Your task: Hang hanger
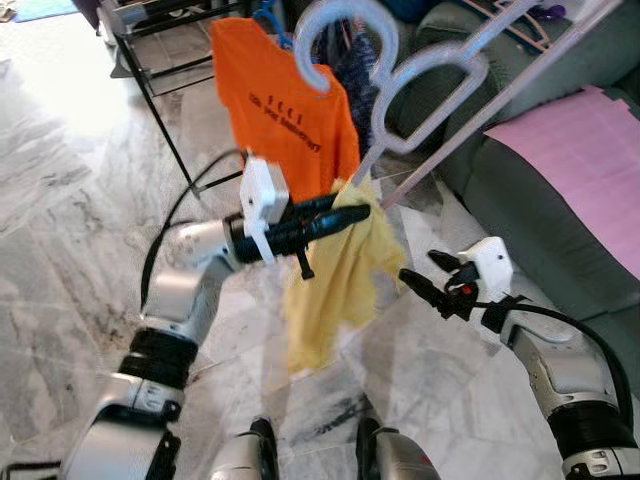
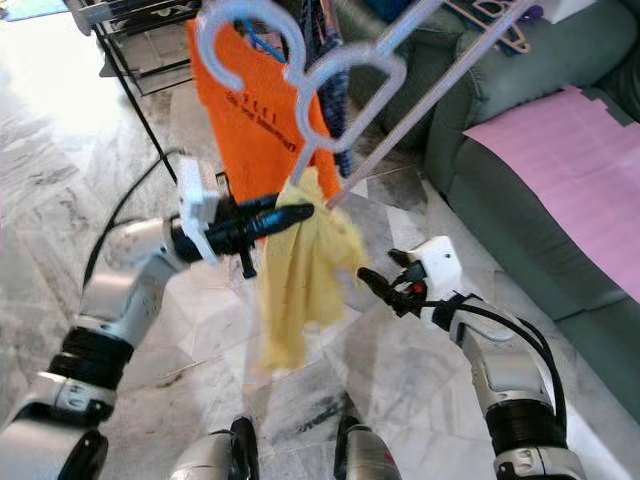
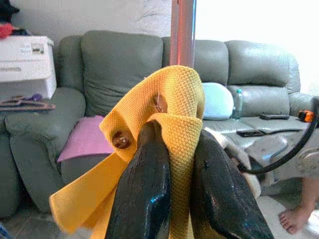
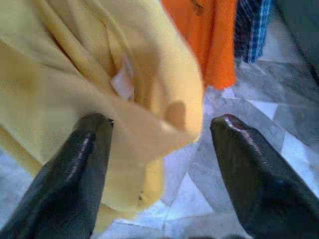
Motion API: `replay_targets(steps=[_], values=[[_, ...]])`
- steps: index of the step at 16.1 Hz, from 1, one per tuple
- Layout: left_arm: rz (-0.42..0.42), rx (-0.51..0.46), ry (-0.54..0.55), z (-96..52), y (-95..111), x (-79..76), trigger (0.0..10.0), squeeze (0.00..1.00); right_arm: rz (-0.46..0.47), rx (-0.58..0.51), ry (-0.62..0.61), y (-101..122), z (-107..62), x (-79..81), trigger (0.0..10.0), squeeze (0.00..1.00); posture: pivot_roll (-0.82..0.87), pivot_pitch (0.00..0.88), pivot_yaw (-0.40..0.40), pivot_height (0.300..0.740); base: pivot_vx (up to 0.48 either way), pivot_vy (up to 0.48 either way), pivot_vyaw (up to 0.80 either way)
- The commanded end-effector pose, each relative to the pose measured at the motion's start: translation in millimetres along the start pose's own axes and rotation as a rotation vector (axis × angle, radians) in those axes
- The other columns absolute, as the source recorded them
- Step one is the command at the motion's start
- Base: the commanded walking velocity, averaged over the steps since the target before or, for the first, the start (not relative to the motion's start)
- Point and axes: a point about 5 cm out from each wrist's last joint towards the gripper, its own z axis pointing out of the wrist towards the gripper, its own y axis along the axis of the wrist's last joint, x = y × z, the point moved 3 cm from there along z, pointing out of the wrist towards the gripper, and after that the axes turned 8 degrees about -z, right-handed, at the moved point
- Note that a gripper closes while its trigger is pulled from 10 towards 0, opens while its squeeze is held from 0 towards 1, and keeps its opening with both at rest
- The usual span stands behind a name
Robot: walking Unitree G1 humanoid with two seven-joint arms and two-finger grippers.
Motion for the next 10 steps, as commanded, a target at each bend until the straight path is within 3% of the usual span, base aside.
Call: replay_targets(steps=[1, 4, 7, 10], values=[[0.038, -0.038, -0.042, 3.5, 18, -2.5, 10.0, 0.0, 0.03, -0.009, -0.027, -4, -5.2, -2.9, 10.0, 1.0, -0.12, 0.248, 0.026, 0.74, 0.0, 0.0, 0.0], [0.042, -0.02, -0.035, -1.4, 21, 3.2, 10.0, 0.0, 0.146, -0.104, -0.035, 8, -14.7, -10.6, 10.0, 1.0, -0.12, 0.253, 0.031, 0.74, 0.0, 0.0, 0.0], [0.047, -0.028, -0.014, -3.1, 29, 9.6, 10.0, 0.0, 0.276, -0.192, 0.015, 18, -30.4, -7.8, 10.0, 1.0, -0.12, 0.258, 0.034, 0.74, 0.0, 0.0, 0.0], [0.05, -0.04, -0.02, -0.2, 33, 10.9, 10.0, 0.0, 0.392, -0.21, -0.093, 12, -38.8, -22.5, 10.0, 1.0, -0.13, 0.259, 0.038, 0.74, 0.0, 0.0, 0.0]])
